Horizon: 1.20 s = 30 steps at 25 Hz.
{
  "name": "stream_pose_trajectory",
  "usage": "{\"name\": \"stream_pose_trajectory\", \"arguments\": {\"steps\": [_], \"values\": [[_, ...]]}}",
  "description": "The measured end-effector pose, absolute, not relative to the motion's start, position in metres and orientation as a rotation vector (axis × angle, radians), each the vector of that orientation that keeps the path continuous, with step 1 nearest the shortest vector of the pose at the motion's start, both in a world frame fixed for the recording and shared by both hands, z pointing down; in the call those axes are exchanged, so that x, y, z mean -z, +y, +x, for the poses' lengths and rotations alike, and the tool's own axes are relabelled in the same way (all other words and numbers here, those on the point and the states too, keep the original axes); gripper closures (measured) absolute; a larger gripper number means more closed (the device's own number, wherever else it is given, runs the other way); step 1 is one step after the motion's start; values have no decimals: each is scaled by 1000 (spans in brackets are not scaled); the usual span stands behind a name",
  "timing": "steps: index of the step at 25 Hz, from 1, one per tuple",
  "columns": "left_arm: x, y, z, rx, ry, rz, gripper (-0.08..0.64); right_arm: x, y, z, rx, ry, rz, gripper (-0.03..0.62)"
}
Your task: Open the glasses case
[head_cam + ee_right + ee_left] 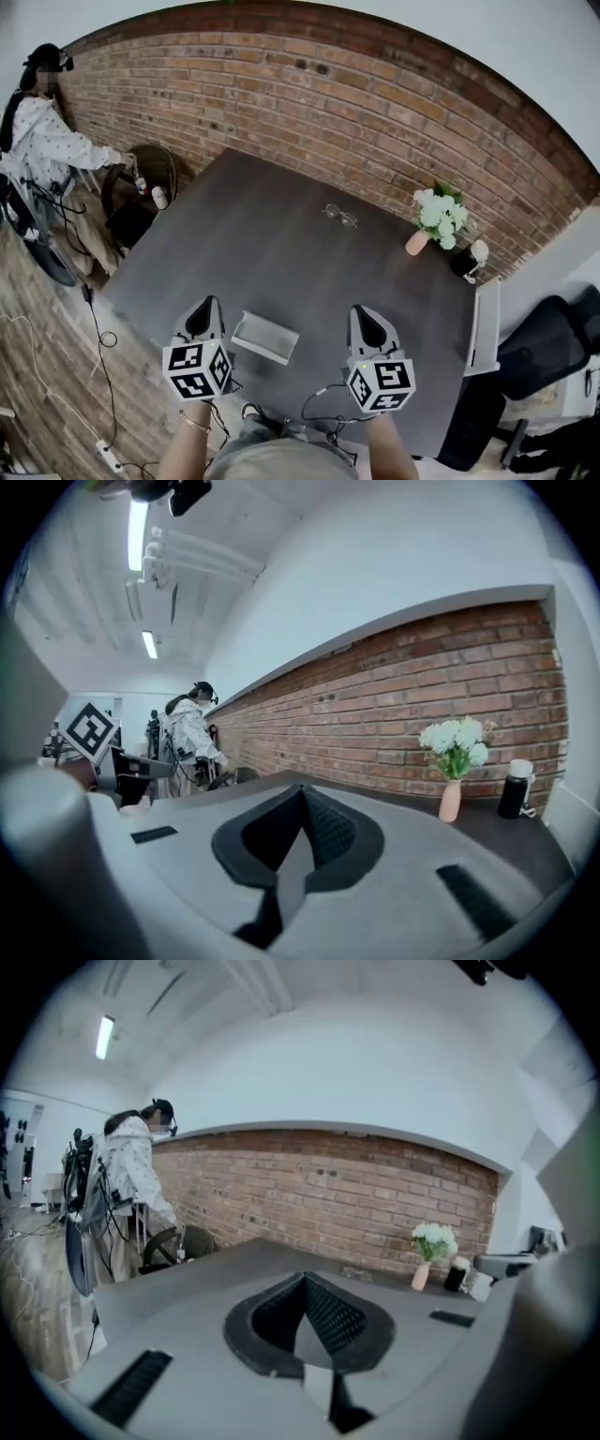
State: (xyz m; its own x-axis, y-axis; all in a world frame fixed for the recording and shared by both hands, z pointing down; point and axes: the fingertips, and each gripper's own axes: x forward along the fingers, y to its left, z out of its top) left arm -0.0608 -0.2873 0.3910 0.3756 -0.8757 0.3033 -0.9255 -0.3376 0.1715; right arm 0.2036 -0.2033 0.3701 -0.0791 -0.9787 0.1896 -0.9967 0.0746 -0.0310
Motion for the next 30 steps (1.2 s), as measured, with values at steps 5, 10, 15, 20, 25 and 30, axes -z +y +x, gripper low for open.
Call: {"name": "stream_pose_trajectory", "arguments": {"steps": [5,10,15,20,25,30], "values": [[-357,-290,-54,-98,-1658,2382,565,-356,-195,222,-185,-2138,2137,589],[-359,-284,-49,-111,-1628,2386,565,-355,-190,224,-201,-2116,2150,591],[-361,-279,-49,-126,-1612,2384,565,-353,-190,221,-215,-2135,2148,591],[-363,-275,-51,-138,-1594,2384,565,-351,-187,219,-226,-2139,2159,591],[-369,-270,-53,-159,-1569,2379,565,-351,-181,218,-226,-2126,2167,591],[-375,-267,-58,-187,-1565,2372,565,-347,-179,221,-176,-2079,2170,591]]}}
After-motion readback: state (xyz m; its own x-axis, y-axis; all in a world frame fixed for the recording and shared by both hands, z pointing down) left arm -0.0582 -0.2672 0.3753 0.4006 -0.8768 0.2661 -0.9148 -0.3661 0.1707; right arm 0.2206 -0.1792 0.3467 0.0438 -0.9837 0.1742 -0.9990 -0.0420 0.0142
